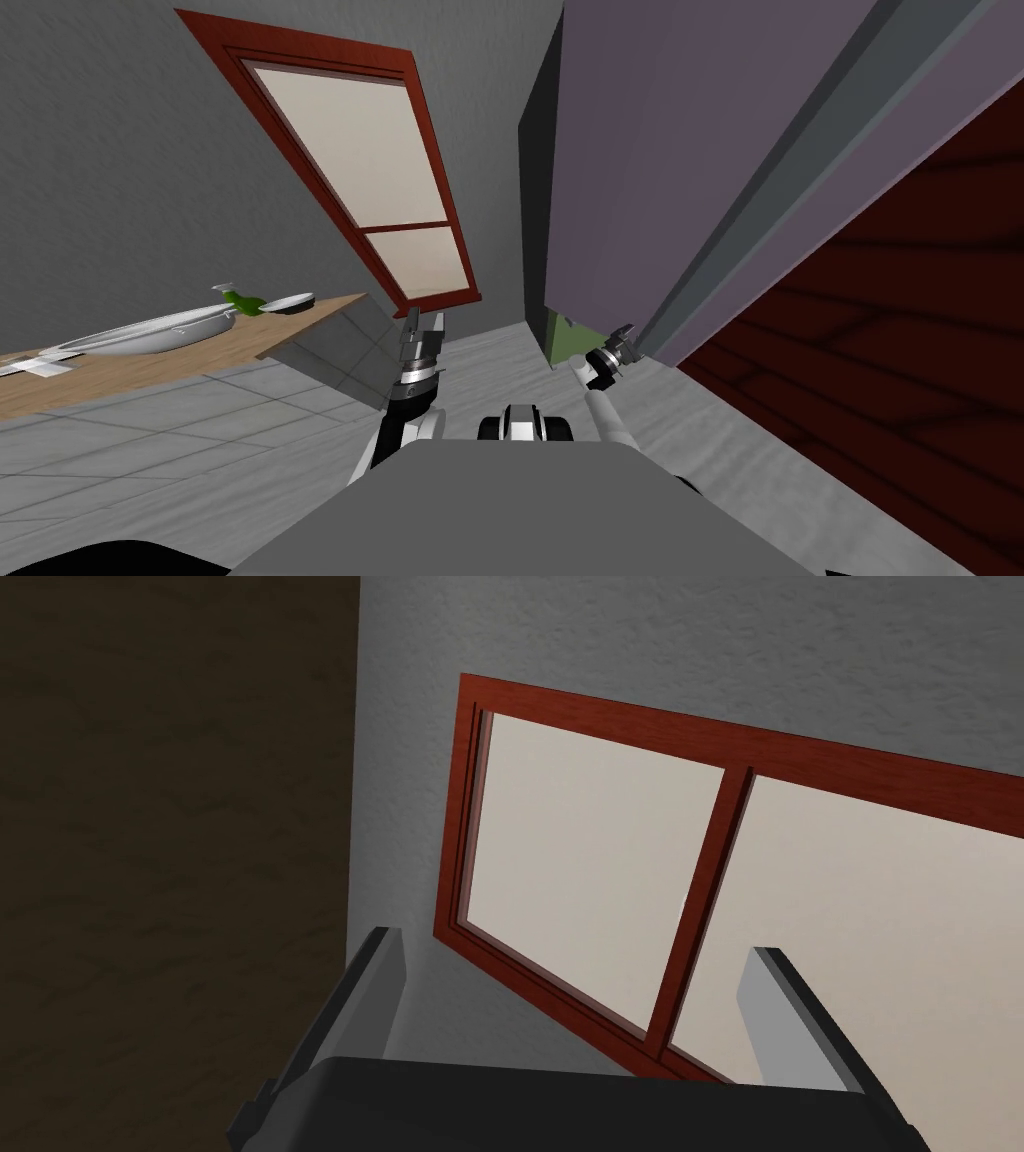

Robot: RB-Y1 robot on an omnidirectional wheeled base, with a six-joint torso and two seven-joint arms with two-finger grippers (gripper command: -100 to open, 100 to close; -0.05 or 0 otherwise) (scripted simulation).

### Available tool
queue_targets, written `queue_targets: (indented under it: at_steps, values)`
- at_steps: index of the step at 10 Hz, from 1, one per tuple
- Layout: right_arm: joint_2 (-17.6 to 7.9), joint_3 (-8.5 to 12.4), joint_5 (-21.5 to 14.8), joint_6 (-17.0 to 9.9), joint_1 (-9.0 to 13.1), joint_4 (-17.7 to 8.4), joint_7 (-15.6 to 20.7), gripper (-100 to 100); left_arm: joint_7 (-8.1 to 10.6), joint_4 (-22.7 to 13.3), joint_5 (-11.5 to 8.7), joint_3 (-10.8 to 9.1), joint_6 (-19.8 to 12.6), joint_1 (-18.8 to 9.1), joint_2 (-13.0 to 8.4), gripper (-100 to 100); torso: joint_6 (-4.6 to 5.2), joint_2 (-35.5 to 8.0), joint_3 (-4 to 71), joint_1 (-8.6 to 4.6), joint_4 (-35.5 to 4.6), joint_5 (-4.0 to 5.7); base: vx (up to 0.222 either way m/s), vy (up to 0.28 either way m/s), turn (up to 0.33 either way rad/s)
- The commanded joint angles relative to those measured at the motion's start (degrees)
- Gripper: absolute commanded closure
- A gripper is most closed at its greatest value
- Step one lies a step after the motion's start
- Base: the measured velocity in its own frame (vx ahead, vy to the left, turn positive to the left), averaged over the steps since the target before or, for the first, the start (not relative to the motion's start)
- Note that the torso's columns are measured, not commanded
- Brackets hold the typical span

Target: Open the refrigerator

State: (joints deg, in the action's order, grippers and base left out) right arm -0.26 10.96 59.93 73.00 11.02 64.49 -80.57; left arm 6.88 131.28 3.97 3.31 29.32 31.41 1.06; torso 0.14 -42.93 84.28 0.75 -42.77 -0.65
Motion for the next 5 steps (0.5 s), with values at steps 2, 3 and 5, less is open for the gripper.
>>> queue_targets:
  at_steps: [2,3,5]
  values:
    - [0.34,-0.01,0.27,-0.28,-0.29,-0.4,-0.11,0,0.0,0.0,0.0,0.0,0.0,0.0,0.0,0,-0.05,0.24,0.12,-0.3,0.16,0.2,0.0,0.0,0.0]
    - [0.47,-0.01,0.38,-0.39,-0.4,-0.54,-0.14,0,0.0,0.0,0.0,0.0,0.0,0.0,0.0,0,-0.07,0.33,0.16,-0.41,0.21,0.28,0.0,0.0,0.0]
    - [0.66,-0.02,0.52,-0.54,-0.56,-0.75,-0.18,0,0.0,0.0,0.0,0.0,0.0,0.0,0.0,0,-0.09,0.45,0.21,-0.55,0.31,0.42,0.0,0.0,0.0]
